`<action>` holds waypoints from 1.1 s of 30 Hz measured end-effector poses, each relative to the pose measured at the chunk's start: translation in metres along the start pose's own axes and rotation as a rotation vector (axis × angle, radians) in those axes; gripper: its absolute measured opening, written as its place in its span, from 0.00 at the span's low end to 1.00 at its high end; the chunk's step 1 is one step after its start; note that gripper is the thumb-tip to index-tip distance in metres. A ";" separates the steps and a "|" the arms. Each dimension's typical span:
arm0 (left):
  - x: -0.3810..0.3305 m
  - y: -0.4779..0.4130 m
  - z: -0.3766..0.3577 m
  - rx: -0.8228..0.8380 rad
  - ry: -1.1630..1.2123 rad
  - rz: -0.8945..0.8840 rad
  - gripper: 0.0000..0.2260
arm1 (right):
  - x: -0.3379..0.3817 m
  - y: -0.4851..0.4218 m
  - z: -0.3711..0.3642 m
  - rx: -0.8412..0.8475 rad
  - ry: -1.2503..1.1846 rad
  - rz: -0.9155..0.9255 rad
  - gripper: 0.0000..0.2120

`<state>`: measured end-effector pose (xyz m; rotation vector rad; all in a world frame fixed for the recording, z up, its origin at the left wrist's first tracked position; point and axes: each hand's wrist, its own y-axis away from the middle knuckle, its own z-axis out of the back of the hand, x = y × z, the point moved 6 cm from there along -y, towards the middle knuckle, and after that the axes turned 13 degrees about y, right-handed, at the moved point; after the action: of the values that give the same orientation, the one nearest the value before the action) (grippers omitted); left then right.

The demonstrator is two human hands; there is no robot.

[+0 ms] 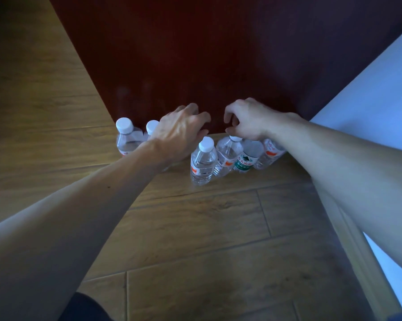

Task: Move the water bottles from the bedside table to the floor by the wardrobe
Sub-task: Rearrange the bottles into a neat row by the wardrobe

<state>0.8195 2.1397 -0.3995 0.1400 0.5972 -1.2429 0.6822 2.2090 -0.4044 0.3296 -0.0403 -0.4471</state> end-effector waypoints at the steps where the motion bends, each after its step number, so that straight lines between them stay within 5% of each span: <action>1: 0.000 -0.001 -0.003 0.012 0.008 -0.001 0.14 | -0.001 0.000 -0.001 0.018 0.020 0.015 0.10; 12: -0.005 -0.002 -0.028 0.271 0.023 0.025 0.12 | -0.018 0.006 -0.015 0.108 -0.012 0.097 0.12; 19: -0.003 0.000 -0.032 0.393 0.054 -0.017 0.10 | -0.013 -0.013 -0.027 0.020 0.041 0.140 0.16; 33: 0.003 0.005 -0.040 0.376 -0.012 -0.006 0.13 | -0.011 -0.008 -0.029 -0.060 0.079 0.165 0.13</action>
<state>0.8108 2.1560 -0.4359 0.4446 0.3484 -1.3512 0.6720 2.2162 -0.4339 0.2820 0.0228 -0.2710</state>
